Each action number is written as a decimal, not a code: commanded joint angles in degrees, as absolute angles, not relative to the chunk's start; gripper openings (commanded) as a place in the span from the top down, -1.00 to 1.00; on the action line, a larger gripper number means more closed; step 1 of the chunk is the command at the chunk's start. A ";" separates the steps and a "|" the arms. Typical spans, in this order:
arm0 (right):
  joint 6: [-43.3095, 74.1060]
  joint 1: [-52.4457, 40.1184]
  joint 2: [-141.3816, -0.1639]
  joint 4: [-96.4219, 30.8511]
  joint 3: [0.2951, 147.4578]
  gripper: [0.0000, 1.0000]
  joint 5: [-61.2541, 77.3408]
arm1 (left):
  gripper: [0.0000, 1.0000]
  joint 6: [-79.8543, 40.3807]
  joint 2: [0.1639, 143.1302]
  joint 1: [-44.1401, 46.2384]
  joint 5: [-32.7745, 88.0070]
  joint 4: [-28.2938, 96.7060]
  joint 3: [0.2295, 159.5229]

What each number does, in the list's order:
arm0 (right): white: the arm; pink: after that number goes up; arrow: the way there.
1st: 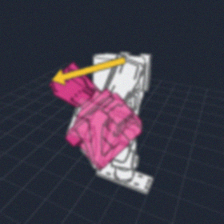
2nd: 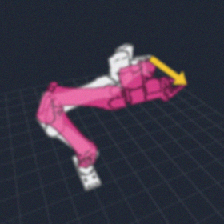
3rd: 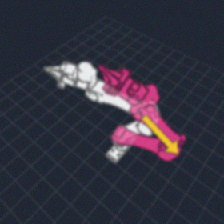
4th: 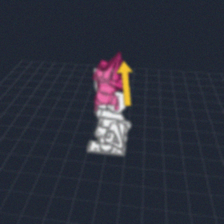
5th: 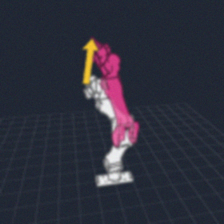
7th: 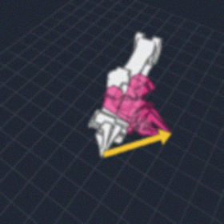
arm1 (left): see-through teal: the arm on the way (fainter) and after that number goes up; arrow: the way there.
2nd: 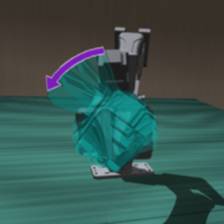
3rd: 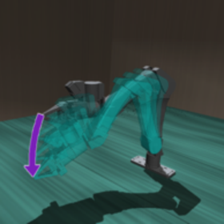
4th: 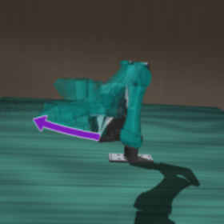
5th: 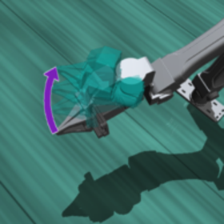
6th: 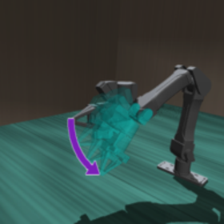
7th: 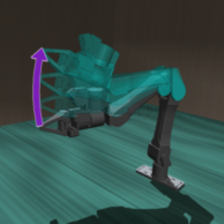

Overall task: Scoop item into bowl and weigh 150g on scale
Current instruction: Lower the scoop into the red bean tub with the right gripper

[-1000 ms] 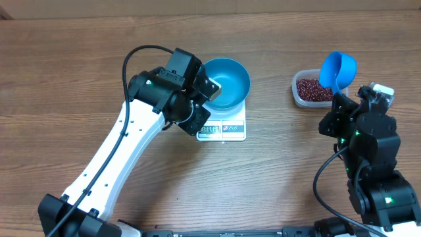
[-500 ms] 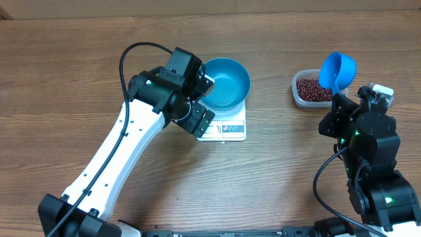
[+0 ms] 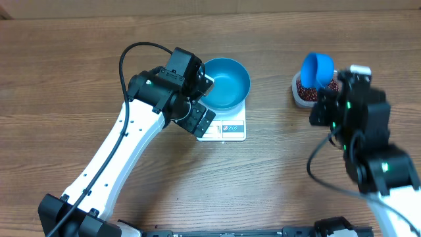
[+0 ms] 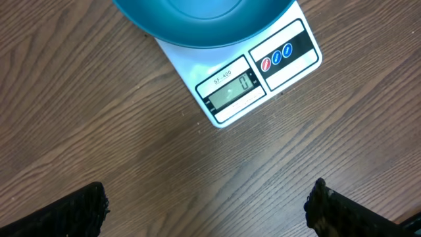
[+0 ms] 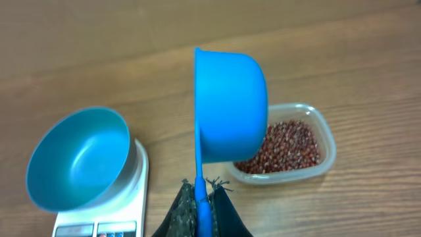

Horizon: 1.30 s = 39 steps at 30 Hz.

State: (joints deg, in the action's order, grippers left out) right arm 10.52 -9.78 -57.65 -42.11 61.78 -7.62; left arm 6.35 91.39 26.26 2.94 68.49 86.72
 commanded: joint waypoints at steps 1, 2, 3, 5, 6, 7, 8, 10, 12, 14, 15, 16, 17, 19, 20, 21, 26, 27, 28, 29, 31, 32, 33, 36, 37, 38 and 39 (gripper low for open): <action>8.23 -9.54 -64.53 -43.64 71.09 0.93 -8.60 | -0.99 5.96 90.63 26.65 2.98 68.34 87.31; 7.07 -9.52 -66.87 -44.82 73.32 0.93 -9.72 | -0.99 5.98 90.63 26.65 2.98 68.34 87.31; 6.70 -9.28 -69.58 -46.28 75.64 0.93 -11.40 | -0.99 5.98 90.63 26.65 2.96 68.34 87.31; 6.72 -8.05 -74.28 -48.80 78.70 0.93 -15.59 | -0.99 5.98 90.63 26.65 2.96 68.34 87.31; 6.72 -7.31 -75.94 -49.58 79.44 0.93 -16.97 | -0.99 5.98 90.63 26.65 2.96 68.34 87.31; 6.72 -6.44 -77.65 -50.15 79.94 0.93 -18.00 | -0.98 5.98 90.63 26.65 2.96 68.34 87.31; 6.74 -5.50 -79.35 -50.48 80.16 0.93 -18.41 | -0.99 5.98 90.63 26.65 2.96 68.34 87.31; 6.72 -3.07 -83.79 -50.72 80.31 0.93 -18.39 | -0.99 5.98 90.63 26.65 2.96 68.34 87.31; 3.31 -1.34 -89.89 -49.84 80.34 0.93 -18.65 | -0.99 5.98 90.63 26.65 2.96 68.34 87.31; 2.61 -1.30 -91.74 -49.80 80.34 0.93 -20.36 | -0.99 5.98 90.63 26.65 2.96 68.34 87.31; 2.61 -1.30 -92.49 -49.89 80.34 0.93 -22.09 | -0.99 5.96 90.63 26.65 2.98 68.34 87.31; 2.44 -1.30 -93.01 -50.04 80.34 0.93 -23.46 | -0.99 5.98 90.63 26.65 2.96 68.34 87.31; 2.07 -1.30 -93.43 -50.09 80.34 0.93 -24.36 | -0.99 5.98 90.63 26.65 2.96 68.34 87.31; 0.93 -1.32 -94.02 -50.13 80.31 0.93 -24.45 | -0.99 5.98 90.63 26.65 2.96 68.34 87.31; 0.91 -1.32 -94.06 -50.28 80.31 0.92 -24.45 | -0.99 5.98 90.63 26.65 2.96 68.34 87.31; 0.91 -1.32 -94.21 -50.57 80.31 0.93 -24.45 | -0.99 5.98 90.63 26.65 2.96 68.34 87.31; 0.14 -1.32 -94.21 -52.53 80.31 0.92 -24.45 | -0.99 5.98 90.63 26.65 2.96 68.34 87.31; -0.38 -1.34 -94.21 -53.10 80.31 0.93 -24.43 | -0.99 5.98 90.63 26.65 2.96 68.34 87.31; -0.56 -1.39 -94.21 -53.39 80.31 0.93 -24.45 | -0.99 5.98 90.63 26.65 2.96 68.34 87.31; -0.56 -1.39 -94.21 -53.78 80.31 0.93 -24.47 | -0.99 5.98 90.63 26.65 2.96 68.34 87.31; -0.56 -1.39 -94.21 -54.19 80.34 0.93 -24.45 | -0.99 5.98 90.63 26.65 2.96 68.34 87.31; -0.54 -1.43 -94.21 -54.39 80.34 0.93 -24.40 | -0.99 5.98 90.63 26.65 2.96 68.34 87.31; -0.56 -1.52 -94.21 -54.52 80.34 0.93 -24.43 | -0.99 5.98 90.63 26.65 2.96 68.34 87.31; -0.54 -1.98 -94.26 -54.54 80.31 0.93 -24.23 | -0.99 5.98 90.63 26.65 2.96 68.34 87.31; -0.54 -2.17 -94.28 -54.54 80.31 0.93 -23.62 | -0.99 5.98 90.63 26.65 2.96 68.34 87.31; -0.54 -2.24 -94.32 -54.54 80.31 0.93 -22.74 | -0.99 5.98 90.63 26.65 2.96 68.34 87.31; -0.54 -2.24 -94.39 -54.54 80.31 0.93 -21.61 | -0.99 5.98 90.63 26.65 2.96 68.34 87.31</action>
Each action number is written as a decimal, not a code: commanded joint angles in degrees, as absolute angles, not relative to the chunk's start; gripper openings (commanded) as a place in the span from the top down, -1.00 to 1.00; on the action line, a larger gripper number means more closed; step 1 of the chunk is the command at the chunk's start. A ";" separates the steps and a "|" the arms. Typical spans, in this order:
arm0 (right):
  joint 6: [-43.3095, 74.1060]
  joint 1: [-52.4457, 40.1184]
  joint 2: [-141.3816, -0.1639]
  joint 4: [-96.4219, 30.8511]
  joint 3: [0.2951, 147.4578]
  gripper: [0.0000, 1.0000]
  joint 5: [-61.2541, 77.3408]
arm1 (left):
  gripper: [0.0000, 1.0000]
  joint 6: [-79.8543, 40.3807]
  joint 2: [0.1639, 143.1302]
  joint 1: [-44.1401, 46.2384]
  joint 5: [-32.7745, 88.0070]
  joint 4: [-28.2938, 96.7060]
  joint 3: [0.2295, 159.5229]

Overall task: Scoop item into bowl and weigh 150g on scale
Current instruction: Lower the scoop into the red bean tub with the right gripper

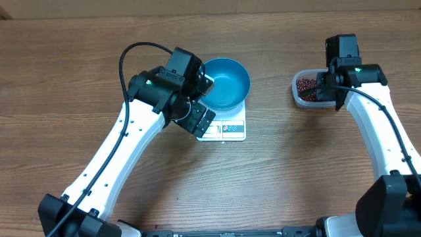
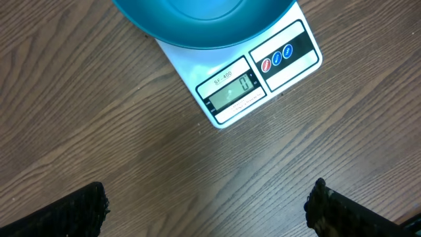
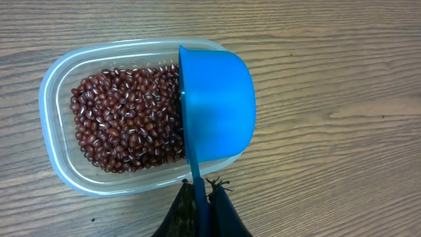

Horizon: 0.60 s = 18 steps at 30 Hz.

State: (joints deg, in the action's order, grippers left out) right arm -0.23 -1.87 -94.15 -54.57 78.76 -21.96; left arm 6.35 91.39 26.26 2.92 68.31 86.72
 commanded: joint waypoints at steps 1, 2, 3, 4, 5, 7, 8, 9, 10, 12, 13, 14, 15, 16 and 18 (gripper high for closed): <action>-0.51 -2.24 -94.45 -54.57 80.31 0.93 -21.04 | -0.99 5.98 90.63 26.65 2.96 68.34 87.31; -0.49 -2.24 -94.59 -54.59 80.29 0.93 -20.86 | -0.99 5.98 90.63 26.65 2.96 68.34 87.31; -0.49 -2.24 -94.70 -54.59 80.27 0.93 -20.88 | -0.98 5.98 90.63 26.65 2.96 68.34 87.31; -0.49 -2.24 -94.91 -54.59 80.27 0.93 -20.88 | -0.99 5.98 90.63 26.65 2.98 68.34 87.31; -0.49 -2.24 -95.13 -54.63 80.27 0.93 -20.88 | -0.99 5.98 90.63 26.65 2.96 68.34 87.31; -0.51 -2.24 -95.85 -54.85 80.27 0.93 -20.62 | -0.99 5.98 90.63 26.65 2.96 68.34 87.31; -0.51 -2.24 -96.18 -54.98 80.27 0.93 -20.16 | -0.99 5.98 90.63 26.65 2.98 68.34 87.31; -0.51 -2.24 -96.66 -55.11 80.25 0.92 -19.22 | -0.99 5.98 90.63 26.65 2.96 68.34 87.31; -0.51 -2.24 -97.25 -55.29 80.25 0.93 -17.63 | -0.99 5.98 90.63 26.65 2.96 68.34 87.31; -0.51 -2.24 -98.13 -55.64 80.25 0.93 -15.33 | -0.99 5.98 90.63 26.65 2.96 68.34 87.31; -0.51 -2.24 -98.48 -55.68 80.23 0.93 -14.15 | -0.99 5.98 90.63 26.65 2.96 68.34 87.31; -0.51 -2.24 -98.56 -55.70 80.23 0.93 -13.37 | -0.99 5.98 90.63 26.65 2.96 68.34 87.31; -0.51 -2.24 -98.56 -55.68 80.23 0.93 -12.80 | -0.99 5.98 90.63 26.65 2.96 68.34 87.31; -0.51 -2.24 -98.56 -55.68 80.23 0.93 -12.27 | -0.99 5.98 90.63 26.65 2.96 68.34 87.31; -0.54 -2.24 -98.54 -55.94 80.25 0.93 -11.25 | -0.99 5.96 90.63 26.65 2.96 68.34 87.31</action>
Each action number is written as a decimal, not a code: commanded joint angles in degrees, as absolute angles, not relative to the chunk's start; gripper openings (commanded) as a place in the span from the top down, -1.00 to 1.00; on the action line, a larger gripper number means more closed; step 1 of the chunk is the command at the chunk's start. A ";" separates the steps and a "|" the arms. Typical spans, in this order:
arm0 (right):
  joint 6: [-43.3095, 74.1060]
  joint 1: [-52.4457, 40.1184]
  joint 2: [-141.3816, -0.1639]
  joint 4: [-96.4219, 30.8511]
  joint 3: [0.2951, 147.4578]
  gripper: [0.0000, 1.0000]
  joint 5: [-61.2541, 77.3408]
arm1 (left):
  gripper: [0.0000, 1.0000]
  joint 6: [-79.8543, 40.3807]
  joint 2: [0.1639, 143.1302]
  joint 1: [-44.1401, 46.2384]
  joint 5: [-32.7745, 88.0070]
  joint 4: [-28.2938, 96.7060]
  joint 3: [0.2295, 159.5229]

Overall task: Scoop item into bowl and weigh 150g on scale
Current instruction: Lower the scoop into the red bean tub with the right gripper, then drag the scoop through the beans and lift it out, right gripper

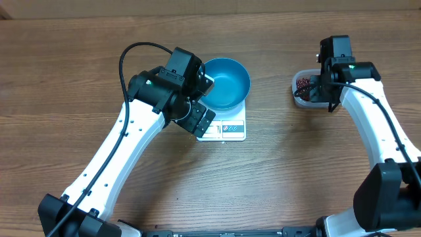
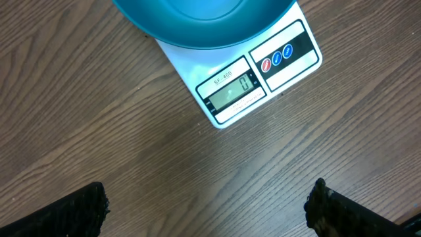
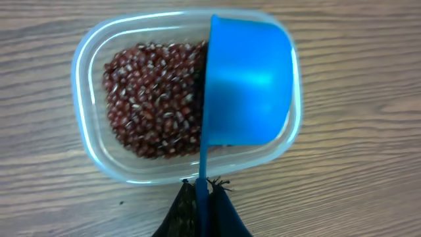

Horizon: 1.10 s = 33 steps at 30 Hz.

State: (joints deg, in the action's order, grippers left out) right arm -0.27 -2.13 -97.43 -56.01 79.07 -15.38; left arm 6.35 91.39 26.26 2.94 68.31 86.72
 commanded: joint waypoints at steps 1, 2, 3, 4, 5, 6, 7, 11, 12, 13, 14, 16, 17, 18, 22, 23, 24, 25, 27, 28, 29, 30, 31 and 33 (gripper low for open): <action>-0.54 -2.24 -98.54 -56.16 80.25 0.93 -10.68 | -0.99 5.98 90.63 26.65 2.96 68.34 87.31; -0.54 -2.24 -98.54 -56.36 80.25 0.93 -9.82 | -0.99 5.98 90.63 26.65 2.96 68.34 87.31; -0.56 -2.24 -98.54 -56.69 80.25 0.93 -8.75 | -0.99 5.98 90.63 26.65 2.96 68.34 87.31; -0.56 -2.24 -98.54 -56.80 80.25 0.93 -8.23 | -0.99 5.98 90.63 26.65 2.96 68.34 87.31; -0.58 -2.24 -98.54 -57.01 80.25 0.93 -7.53 | -0.99 5.98 90.63 26.65 2.96 68.34 87.31; -0.56 -2.24 -98.54 -57.25 80.25 0.92 -7.14 | -0.99 5.98 90.63 26.65 2.96 68.34 87.31; -0.56 -2.24 -98.54 -57.41 80.27 0.93 -7.14 | -0.99 5.98 90.63 26.65 2.96 68.34 87.31; -1.10 -2.24 -98.43 -58.22 80.36 0.93 -5.15 | -0.99 5.98 90.63 26.65 2.96 68.34 87.31; -1.67 -2.24 -98.43 -58.24 80.36 0.93 -4.19 | -0.99 5.98 90.63 26.65 2.96 68.34 87.31; -1.83 -2.24 -98.43 -58.19 80.36 0.93 -3.20 | -0.99 5.98 90.63 26.65 2.96 68.34 87.31; -1.80 -2.24 -98.43 -58.13 80.36 0.93 -2.72 | -0.99 5.98 90.63 26.65 2.96 68.34 87.31; -1.80 -2.22 -98.43 -58.04 80.36 0.93 -1.58 | -0.99 5.98 90.63 26.65 2.96 68.34 87.31; -1.80 -2.15 -98.43 -58.06 80.36 0.93 -0.86 | -0.99 5.98 90.63 26.65 2.96 68.34 87.31; -1.80 -2.09 -98.43 -58.24 80.36 0.93 -0.08 | -0.99 5.98 90.63 26.65 2.96 68.34 87.31; -1.72 -1.74 -98.43 -58.70 80.34 0.93 1.65 | -0.99 5.98 90.63 26.65 2.96 68.34 87.31; -1.56 -1.61 -98.43 -58.85 80.34 0.93 1.67 | -0.98 5.98 90.63 26.65 2.96 68.34 87.31; -1.52 -1.26 -98.43 -59.16 80.34 0.93 1.89 | -0.99 5.98 90.63 26.65 2.96 68.34 87.31; -1.34 -0.95 -98.43 -59.55 80.34 0.93 2.37 | -0.99 5.98 90.63 26.65 2.96 68.34 87.31; -1.37 0.38 -98.43 -60.45 80.31 0.93 5.37 | -0.99 5.98 90.63 26.65 2.96 68.34 87.31; -1.34 0.99 -98.43 -60.62 80.31 0.93 6.42 | -0.99 5.98 90.63 26.65 2.96 68.34 87.31; -1.37 1.50 -98.43 -60.62 80.31 0.93 7.33 | -0.99 5.98 90.63 26.65 2.96 68.34 87.31; -1.37 2.04 -98.43 -60.62 80.31 0.93 8.51 | -0.99 5.98 90.63 26.65 2.96 68.34 87.31; -1.37 2.46 -98.43 -60.64 80.31 0.93 9.41 | -0.99 5.98 90.63 26.65 2.96 68.34 87.31; -1.37 3.16 -98.43 -60.62 80.29 0.93 10.90 | -0.99 5.98 90.63 26.65 2.96 68.34 87.31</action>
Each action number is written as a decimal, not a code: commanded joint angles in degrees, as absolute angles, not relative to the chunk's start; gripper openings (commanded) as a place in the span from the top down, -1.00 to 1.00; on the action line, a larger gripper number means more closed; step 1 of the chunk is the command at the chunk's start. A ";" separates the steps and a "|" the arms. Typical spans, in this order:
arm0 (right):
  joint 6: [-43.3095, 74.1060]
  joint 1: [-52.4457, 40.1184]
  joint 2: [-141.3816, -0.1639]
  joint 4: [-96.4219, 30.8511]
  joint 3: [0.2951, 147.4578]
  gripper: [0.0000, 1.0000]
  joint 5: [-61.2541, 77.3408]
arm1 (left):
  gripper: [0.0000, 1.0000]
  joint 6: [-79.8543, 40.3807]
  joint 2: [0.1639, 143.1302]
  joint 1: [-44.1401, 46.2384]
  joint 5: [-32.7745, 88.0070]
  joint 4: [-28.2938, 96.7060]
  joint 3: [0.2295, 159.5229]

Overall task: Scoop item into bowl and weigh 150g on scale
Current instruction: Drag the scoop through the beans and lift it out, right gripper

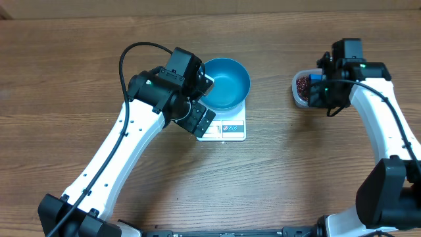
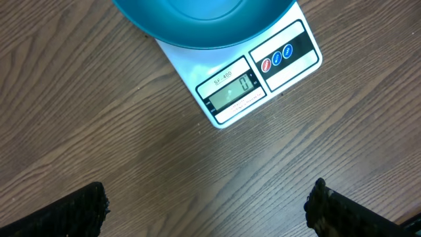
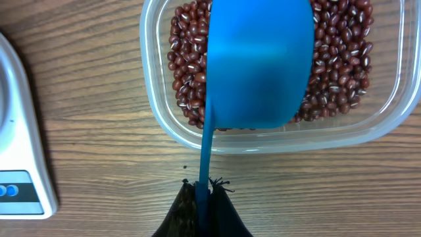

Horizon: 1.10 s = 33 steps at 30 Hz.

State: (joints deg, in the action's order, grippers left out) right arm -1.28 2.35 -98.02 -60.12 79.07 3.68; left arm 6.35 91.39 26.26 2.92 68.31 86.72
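My right gripper [image 3: 203, 197] is shut on the handle of a blue scoop [image 3: 258, 62], whose cup lies down in the red beans [image 3: 191, 72] of a clear plastic tub [image 3: 276, 139]. Overhead the tub [image 1: 300, 87] sits at the right with the gripper [image 1: 325, 89] over it. An empty blue bowl [image 1: 227, 82] rests on the white scale [image 1: 227, 128]. The scale display [image 2: 231, 90] reads 0. My left gripper [image 2: 207, 207] hangs open above bare wood just in front of the scale, its fingers [image 2: 72, 210] wide apart.
The wooden table [image 1: 276, 178] carries nothing else. The left arm [image 1: 125, 151] stretches from the front left up to the scale. A corner of the scale [image 3: 20, 171] shows at the left of the right wrist view.
The right gripper has shifted so the scoop cup now sits lower and further into the beans, over the tub's middle. The left arm and scale reading have not changed.
The right gripper first held the scoop raised beside the tub. Then it brought the scoop over the tub's right edge, then further across the beans, and now the cup is down among them. The left gripper stayed open near the scale reading 0.
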 commanded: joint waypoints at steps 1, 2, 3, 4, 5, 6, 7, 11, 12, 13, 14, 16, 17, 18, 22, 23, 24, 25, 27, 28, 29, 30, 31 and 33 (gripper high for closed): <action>-1.37 3.36 -98.43 -60.62 80.23 0.93 11.22 | -0.99 5.98 90.63 26.65 2.98 68.34 87.31; -1.37 3.46 -98.43 -60.69 80.20 0.93 11.31 | -0.99 5.98 90.63 26.65 2.96 68.34 87.31; -1.37 3.51 -98.45 -60.80 80.20 0.93 11.29 | -0.99 5.98 90.63 26.65 2.96 68.34 87.31; -1.37 3.51 -98.45 -60.86 80.16 0.93 11.29 | -0.99 5.98 90.63 26.65 2.96 68.34 87.31; -1.39 3.51 -98.45 -60.84 80.03 0.93 11.46 | -0.99 5.98 90.63 26.65 2.96 68.34 87.31; -1.39 3.51 -98.45 -60.80 79.88 0.93 11.70 | -0.99 5.98 90.63 26.65 2.96 68.34 87.31; -1.39 3.51 -98.50 -60.82 79.75 0.93 11.77 | -0.99 5.98 90.63 26.65 2.96 68.34 87.31; -1.37 3.51 -98.85 -60.62 78.28 0.93 11.73 | -0.99 5.98 90.63 26.65 2.96 68.34 87.31; -1.39 3.51 -98.98 -60.42 77.97 0.93 11.73 | -0.99 5.98 90.63 26.65 2.96 68.34 87.31; -1.37 3.51 -99.04 -60.31 77.69 0.93 11.75 | -0.99 5.98 90.63 26.65 2.96 68.34 87.31; -1.39 3.51 -99.15 -60.05 77.38 0.93 11.75 | -0.99 5.98 90.63 26.65 2.96 68.34 87.31; -1.39 3.53 -99.20 -59.79 77.08 0.93 12.25 | -0.99 5.98 90.63 26.65 2.96 68.34 87.31; -1.39 3.53 -99.20 -59.70 77.08 0.93 12.36 | -0.99 5.98 90.63 26.65 2.98 68.34 87.31; -1.39 3.53 -99.20 -59.66 77.08 0.93 12.38 | -0.99 5.98 90.63 26.65 2.96 68.34 87.31; -1.39 3.70 -99.20 -59.72 77.08 0.93 12.38 | -0.99 5.98 90.63 26.65 2.96 68.34 87.31; -1.39 3.90 -99.20 -59.77 77.08 0.93 12.71 | -0.99 5.98 90.63 26.65 2.96 68.34 87.31; -1.39 4.23 -99.20 -59.83 77.10 0.93 13.32 | -0.99 5.98 90.63 26.65 2.98 68.34 87.31; -1.39 4.82 -99.20 -59.92 77.10 0.93 14.39 | -0.99 5.98 90.63 26.65 2.96 68.34 87.31; -1.39 5.87 -99.20 -59.92 77.08 0.93 16.10 | -0.99 5.98 90.63 26.65 2.96 68.34 87.31; -1.39 6.70 -99.20 -59.94 77.10 0.93 17.37 | -0.99 5.98 90.63 26.65 2.96 68.34 87.31; -1.39 7.16 -99.20 -59.96 77.08 0.93 18.02 | -0.99 5.98 90.63 26.65 2.96 68.34 87.31; -1.41 7.90 -99.20 -59.99 77.10 0.93 18.96 | -0.99 5.98 90.63 26.65 2.96 68.34 87.31; -1.41 8.56 -99.20 -60.05 77.10 0.93 19.68 | -0.99 5.98 90.63 26.65 2.96 68.34 87.31; -1.65 10.07 -99.20 -60.36 77.08 0.93 21.21 | -0.99 5.98 90.63 26.65 2.96 68.34 87.31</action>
State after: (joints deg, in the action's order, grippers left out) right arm -1.30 8.58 -98.87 -59.96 77.67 15.35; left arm 6.35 91.39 26.26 2.92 68.31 86.72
